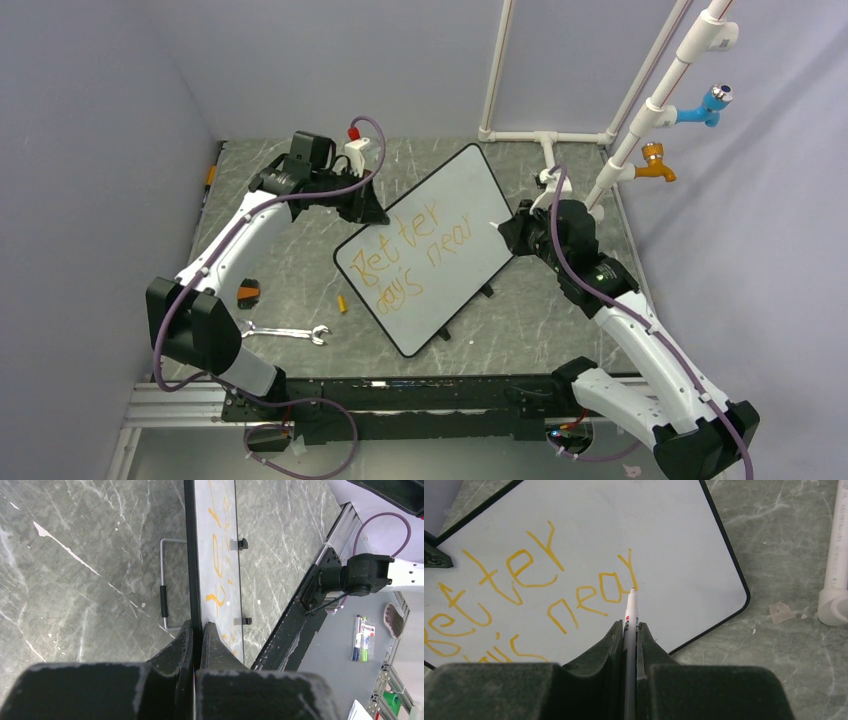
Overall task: Write a sentence on the whiteboard
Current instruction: Write a sentence on the whiteboard, then move the whiteboard to the center of the board.
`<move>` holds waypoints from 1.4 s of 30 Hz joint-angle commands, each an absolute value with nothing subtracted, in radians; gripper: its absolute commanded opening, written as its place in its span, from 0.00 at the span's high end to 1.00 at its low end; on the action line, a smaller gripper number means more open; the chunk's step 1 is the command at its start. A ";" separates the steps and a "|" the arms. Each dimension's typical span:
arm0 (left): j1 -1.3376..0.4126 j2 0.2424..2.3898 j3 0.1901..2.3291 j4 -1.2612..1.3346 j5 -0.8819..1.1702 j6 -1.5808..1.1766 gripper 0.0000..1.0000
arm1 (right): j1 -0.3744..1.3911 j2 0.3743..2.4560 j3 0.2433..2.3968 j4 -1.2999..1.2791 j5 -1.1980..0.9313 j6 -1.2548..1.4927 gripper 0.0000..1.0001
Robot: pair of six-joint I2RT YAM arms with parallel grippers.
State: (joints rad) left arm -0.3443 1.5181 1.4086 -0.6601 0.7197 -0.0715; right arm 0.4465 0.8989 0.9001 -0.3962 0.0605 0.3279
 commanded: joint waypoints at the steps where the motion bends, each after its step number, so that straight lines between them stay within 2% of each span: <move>1: -0.351 1.488 1.409 -0.680 0.739 0.032 1.00 | 0.446 0.882 0.886 -0.375 0.052 0.346 1.00; 21: -0.381 1.557 1.405 -0.735 0.655 0.051 1.00 | 0.446 0.849 0.843 -0.361 0.032 0.371 1.00; 27: -0.388 1.568 1.404 -0.743 0.632 0.061 0.93 | 0.447 0.833 0.832 -0.369 0.026 0.374 1.00; 42: -0.388 1.583 1.405 -0.741 0.618 0.063 0.89 | 0.446 0.798 0.788 -0.371 0.005 0.394 1.00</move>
